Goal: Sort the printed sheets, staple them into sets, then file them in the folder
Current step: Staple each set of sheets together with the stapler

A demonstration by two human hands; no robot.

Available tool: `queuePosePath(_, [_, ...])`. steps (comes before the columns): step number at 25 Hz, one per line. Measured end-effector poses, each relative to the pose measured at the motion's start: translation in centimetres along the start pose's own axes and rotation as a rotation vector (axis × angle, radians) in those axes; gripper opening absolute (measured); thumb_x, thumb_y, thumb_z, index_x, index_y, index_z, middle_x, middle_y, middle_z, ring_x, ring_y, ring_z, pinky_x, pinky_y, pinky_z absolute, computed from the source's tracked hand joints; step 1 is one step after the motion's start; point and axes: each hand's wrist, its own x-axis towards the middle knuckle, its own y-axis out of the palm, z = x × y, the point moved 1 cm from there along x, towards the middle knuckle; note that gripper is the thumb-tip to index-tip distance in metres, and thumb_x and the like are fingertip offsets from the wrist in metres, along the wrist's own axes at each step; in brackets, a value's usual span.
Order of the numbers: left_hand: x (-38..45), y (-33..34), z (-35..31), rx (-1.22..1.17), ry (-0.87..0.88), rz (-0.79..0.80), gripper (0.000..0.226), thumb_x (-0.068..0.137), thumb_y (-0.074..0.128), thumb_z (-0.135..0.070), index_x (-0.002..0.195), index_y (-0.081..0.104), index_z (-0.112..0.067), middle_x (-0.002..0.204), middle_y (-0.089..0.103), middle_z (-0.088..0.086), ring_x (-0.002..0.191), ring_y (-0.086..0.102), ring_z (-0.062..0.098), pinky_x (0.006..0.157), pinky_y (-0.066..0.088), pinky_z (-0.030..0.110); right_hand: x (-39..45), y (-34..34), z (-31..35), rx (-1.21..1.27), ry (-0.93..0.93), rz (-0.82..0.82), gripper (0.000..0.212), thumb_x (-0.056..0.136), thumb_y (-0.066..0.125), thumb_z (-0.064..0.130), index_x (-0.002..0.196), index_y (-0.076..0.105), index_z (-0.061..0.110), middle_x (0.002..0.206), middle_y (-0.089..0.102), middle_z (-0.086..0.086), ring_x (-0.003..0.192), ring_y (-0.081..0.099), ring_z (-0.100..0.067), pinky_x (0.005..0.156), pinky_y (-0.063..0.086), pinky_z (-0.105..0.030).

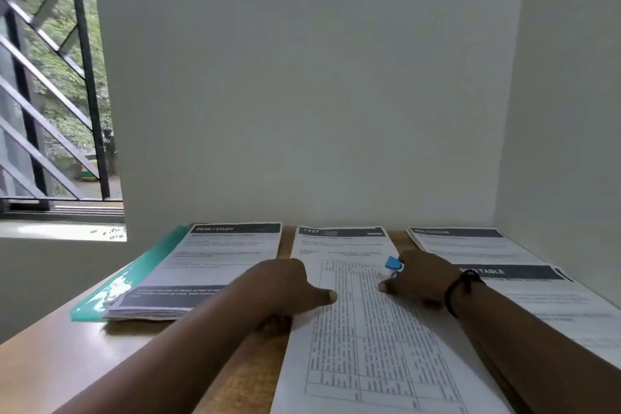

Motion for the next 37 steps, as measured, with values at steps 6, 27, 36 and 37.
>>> queuePosePath(6, [-1.2,2.2,-0.3,-0.232,-0.011,-0.017,0.067,0.080,0.061,-0.065,0.127,0.055,-0.016,0.118,0.064,-0.002,0.103,0.060,0.016,0.086,0.048,0.026,-0.1,0.0,0.1,-0.009,-0.034,0.003,0.061,0.085,0.062,0.054,0.123,0.052,0.007,0.113,0.059,-0.007,0.088,0.052,-0.018,0.064,0.040,-0.024])
queuePosePath(27, [-4.8,3.9,-0.8,-0.490,-0.264,-0.024,0.063,0.071,0.083,-0.038,0.118,0.054,-0.007,0.106,0.066,0.004,0.096,0.064,0.020,0.088,0.055,0.033,-0.2,-0.2,-1.1,0.087,0.019,-0.036,0.088,0.070,0.070,0.066,0.133,0.046,0.010,0.128,0.057,-0.007,0.101,0.060,-0.022,0.089,0.050,-0.031])
queuePosePath(36, [-5.8,3.6,-3.1,-0.801,-0.048,-0.180,0.046,0.086,0.065,-0.005,0.113,0.033,-0.024,0.100,0.055,-0.008,0.083,0.059,0.007,0.060,0.053,0.021,-1.0,-1.2,-1.5,0.362,0.066,0.044,0.072,0.076,0.068,0.061,0.130,0.044,0.022,0.097,0.054,0.000,0.060,0.049,-0.009,0.047,0.038,-0.021])
queuePosePath(37, [-5.8,3.4,-2.9,-0.870,-0.024,-0.195,0.045,0.085,0.064,-0.003,0.113,0.037,-0.025,0.100,0.058,-0.007,0.087,0.062,0.011,0.068,0.057,0.028,-0.8,-1.3,-1.7,0.423,0.071,0.020,0.061,0.077,0.068,0.060,0.120,0.045,0.023,0.088,0.052,0.001,0.060,0.050,-0.010,0.046,0.038,-0.021])
